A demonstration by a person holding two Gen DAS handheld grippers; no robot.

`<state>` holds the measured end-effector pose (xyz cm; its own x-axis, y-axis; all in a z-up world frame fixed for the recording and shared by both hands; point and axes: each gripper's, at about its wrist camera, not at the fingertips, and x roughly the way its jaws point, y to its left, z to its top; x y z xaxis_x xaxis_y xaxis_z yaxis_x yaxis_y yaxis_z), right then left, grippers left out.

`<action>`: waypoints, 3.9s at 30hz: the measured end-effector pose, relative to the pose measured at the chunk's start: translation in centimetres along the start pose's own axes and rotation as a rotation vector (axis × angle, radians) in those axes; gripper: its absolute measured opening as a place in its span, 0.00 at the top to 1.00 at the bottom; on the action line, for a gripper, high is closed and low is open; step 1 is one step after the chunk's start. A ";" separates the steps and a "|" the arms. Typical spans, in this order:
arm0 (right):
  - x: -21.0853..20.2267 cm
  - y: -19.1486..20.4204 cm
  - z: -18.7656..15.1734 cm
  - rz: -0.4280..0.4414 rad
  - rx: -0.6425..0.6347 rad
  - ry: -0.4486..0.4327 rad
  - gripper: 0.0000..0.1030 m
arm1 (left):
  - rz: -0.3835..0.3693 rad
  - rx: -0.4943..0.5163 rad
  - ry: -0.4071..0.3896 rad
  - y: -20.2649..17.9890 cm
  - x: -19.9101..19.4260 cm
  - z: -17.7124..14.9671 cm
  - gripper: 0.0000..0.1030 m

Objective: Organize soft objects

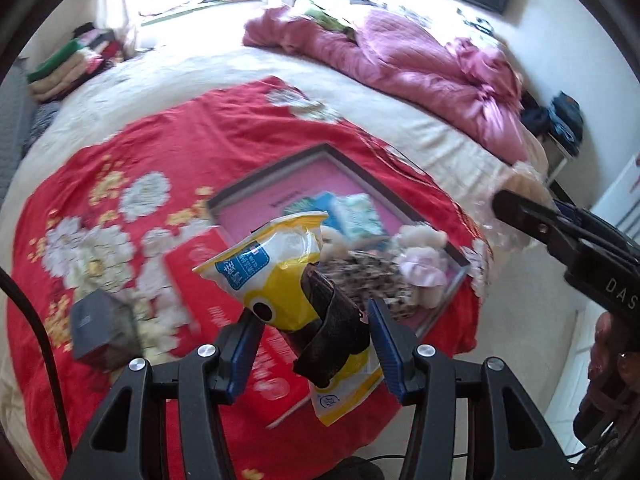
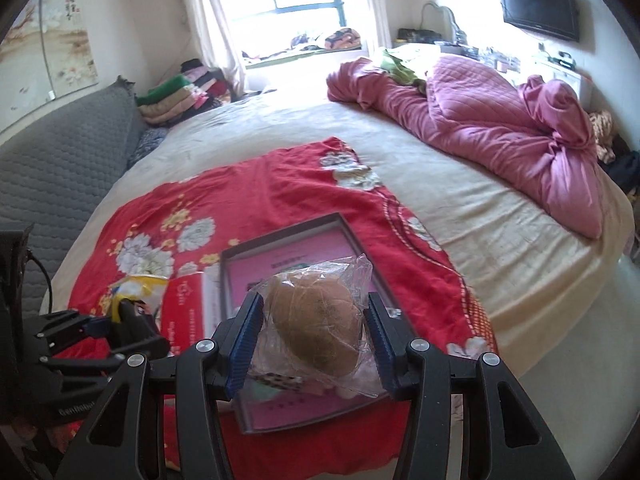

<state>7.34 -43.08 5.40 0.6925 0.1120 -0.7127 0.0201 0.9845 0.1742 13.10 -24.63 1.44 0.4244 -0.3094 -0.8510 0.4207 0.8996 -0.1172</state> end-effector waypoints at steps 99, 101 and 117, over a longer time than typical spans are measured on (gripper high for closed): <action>-5.1 2.1 -8.8 -0.054 0.100 -0.016 0.24 | 0.042 0.039 -0.130 0.4 -4.3 -4.5 0.11; -5.7 3.0 -9.6 -0.055 0.089 -0.014 0.24 | 0.042 0.036 -0.128 0.5 -4.9 -5.3 0.11; -8.3 7.4 -13.6 -0.150 0.056 -0.039 0.24 | 0.093 0.020 -0.127 1.3 -7.8 -11.3 0.11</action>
<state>-8.09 -34.85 3.37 0.7066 -0.0418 -0.7064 0.1644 0.9806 0.1064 1.26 -17.51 2.14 0.5600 -0.2628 -0.7858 0.3905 0.9201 -0.0294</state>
